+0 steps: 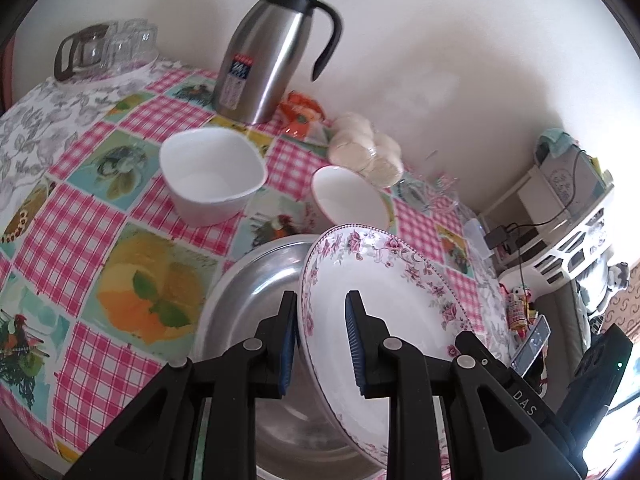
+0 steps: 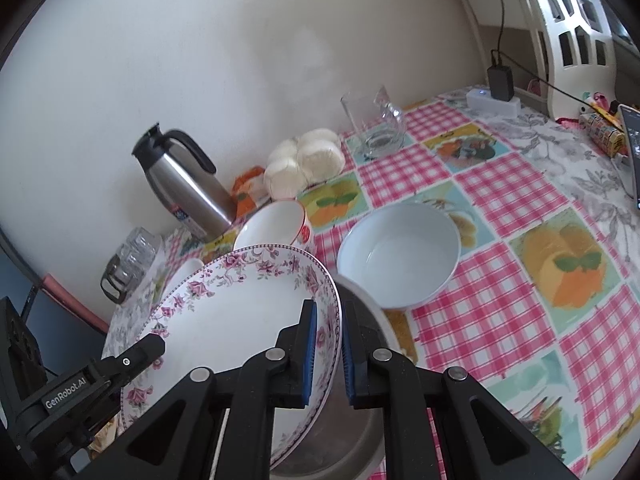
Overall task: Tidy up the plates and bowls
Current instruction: 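Lower the pink-rimmed plate flat into the steel tray with both grippers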
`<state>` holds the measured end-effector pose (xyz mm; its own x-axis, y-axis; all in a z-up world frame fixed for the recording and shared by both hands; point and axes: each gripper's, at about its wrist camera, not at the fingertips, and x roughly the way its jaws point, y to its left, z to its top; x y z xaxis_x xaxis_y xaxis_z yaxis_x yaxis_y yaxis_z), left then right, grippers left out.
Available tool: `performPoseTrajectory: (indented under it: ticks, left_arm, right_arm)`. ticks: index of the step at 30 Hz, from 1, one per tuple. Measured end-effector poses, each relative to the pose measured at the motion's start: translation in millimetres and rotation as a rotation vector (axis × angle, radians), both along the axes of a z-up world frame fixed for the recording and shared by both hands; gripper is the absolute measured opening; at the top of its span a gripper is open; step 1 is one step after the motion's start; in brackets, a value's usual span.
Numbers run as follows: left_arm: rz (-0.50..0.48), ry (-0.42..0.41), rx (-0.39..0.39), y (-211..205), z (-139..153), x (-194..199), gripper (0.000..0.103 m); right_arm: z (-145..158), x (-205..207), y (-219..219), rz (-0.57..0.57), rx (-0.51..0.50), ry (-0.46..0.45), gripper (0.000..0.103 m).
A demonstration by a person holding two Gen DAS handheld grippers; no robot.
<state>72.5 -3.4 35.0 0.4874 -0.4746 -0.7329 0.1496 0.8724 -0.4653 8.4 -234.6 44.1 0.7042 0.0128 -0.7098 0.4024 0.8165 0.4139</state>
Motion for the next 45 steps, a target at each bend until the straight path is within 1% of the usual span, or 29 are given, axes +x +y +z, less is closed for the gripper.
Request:
performPoseTrajectory:
  ticks: [7, 12, 21, 24, 27, 28, 32, 35, 42, 45]
  left_arm:
    - [0.003, 0.061, 0.022, 4, -18, 7, 0.025]
    - [-0.001, 0.085, 0.036, 3, -27, 10, 0.025]
    - [-0.005, 0.131, 0.097, -1, -45, 15, 0.025]
    - [-0.004, 0.159, 0.113, -2, -54, 17, 0.025]
    - [-0.001, 0.191, 0.11, 0, -62, 18, 0.025]
    - [-0.002, 0.195, 0.103, 0, -64, 18, 0.025]
    - [-0.009, 0.195, 0.123, -1, -63, 16, 0.025]
    - [-0.006, 0.211, 0.126, -1, -63, 16, 0.025]
    - [-0.018, 0.217, 0.198, -11, -63, 16, 0.025]
    - [-0.015, 0.22, 0.201, -11, -63, 16, 0.025]
  right_arm:
    - [-17, 9, 6, 0.017, 0.002, 0.058, 0.013]
    - [-27, 12, 6, 0.019, 0.007, 0.092, 0.013]
    - [-41, 18, 8, 0.031, 0.0, 0.143, 0.013]
    - [-46, 21, 10, 0.04, -0.01, 0.166, 0.013]
    - [-52, 23, 11, 0.05, -0.016, 0.196, 0.013]
    - [-54, 24, 11, 0.051, -0.017, 0.203, 0.013]
    - [-56, 24, 10, 0.054, -0.023, 0.21, 0.013]
    - [-56, 25, 12, 0.065, -0.049, 0.218, 0.013]
    - [-55, 27, 19, 0.079, -0.096, 0.232, 0.016]
    - [-55, 27, 21, 0.086, -0.114, 0.237, 0.016]
